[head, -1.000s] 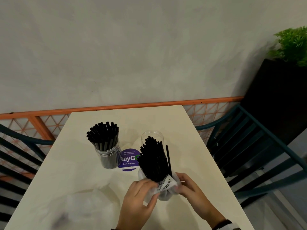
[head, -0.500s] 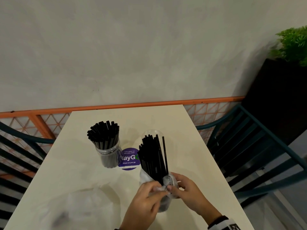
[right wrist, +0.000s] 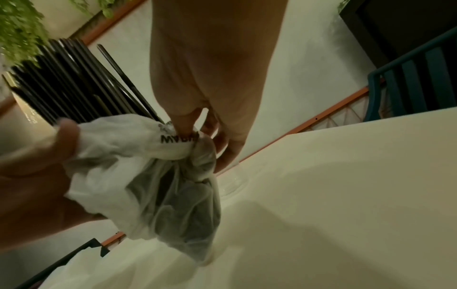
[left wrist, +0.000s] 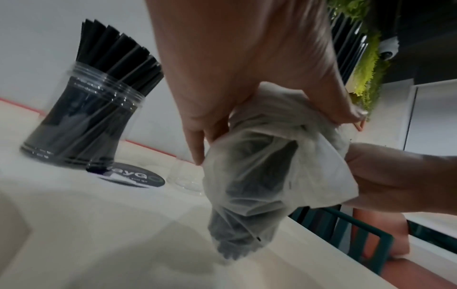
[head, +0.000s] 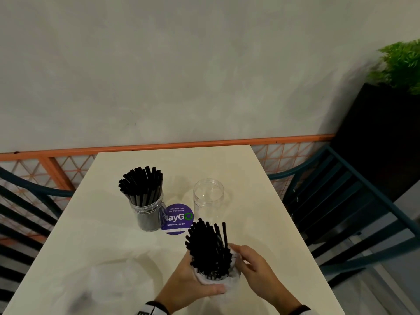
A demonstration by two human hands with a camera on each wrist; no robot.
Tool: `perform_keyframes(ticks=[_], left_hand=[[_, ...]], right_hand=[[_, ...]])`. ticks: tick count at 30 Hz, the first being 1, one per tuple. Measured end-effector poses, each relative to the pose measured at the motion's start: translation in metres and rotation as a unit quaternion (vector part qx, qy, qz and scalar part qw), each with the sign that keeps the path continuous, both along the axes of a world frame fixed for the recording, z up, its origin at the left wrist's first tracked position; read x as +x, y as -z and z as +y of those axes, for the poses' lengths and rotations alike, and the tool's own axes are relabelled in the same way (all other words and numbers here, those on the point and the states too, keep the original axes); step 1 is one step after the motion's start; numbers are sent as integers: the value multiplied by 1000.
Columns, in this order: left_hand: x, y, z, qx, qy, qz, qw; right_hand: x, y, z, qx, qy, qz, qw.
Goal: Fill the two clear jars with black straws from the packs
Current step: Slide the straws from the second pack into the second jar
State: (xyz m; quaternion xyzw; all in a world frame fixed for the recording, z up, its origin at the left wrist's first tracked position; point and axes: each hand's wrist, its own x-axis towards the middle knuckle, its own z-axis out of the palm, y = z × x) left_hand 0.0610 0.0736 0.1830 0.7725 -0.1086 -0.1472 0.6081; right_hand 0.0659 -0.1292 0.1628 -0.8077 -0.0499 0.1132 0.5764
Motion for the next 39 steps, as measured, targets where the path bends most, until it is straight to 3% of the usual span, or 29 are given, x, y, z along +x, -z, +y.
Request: perform_keyframes(ticks=[4,8,12,15,18,21,25,27,29,31,35,39], left_hand=[[0,9,-6,-49,-57,-8,997],[0,13,-6,-51,-68,-2,996],[0,17,-4,-44,-79,6,996],[2,13,-2,-26,-72,5,997],[7,-4,3,41,-78,-50,995],[9,-42,-2,83,-115,-178,974],[17,-71,-26,234,-100,-324,911],[20,-63,-33,339,-88,-318,881],[21,-58,-37,400,-73,-280,870],[20,-55,-37,391,-71,-280,874],[15,-53,-38,396,-70,-335,852],[15,-56,-39,415,-72,-314,851]], right_hand=[[-3,-7,-5,43,-120,71,989],[1,-9,-12,6,-192,92,977],[6,-4,-4,-92,-154,-17,984],[2,0,2,-113,-115,-72,984],[-1,8,4,-131,-79,-106,983],[-1,13,4,-153,-63,-124,978],[-3,16,11,-165,-81,-154,971],[-5,19,13,-167,-88,-150,971],[-6,24,11,-175,-100,-128,971],[-8,29,7,-178,-114,-98,973],[-8,33,2,-178,-148,-37,972],[-6,35,3,-201,-133,-73,968]])
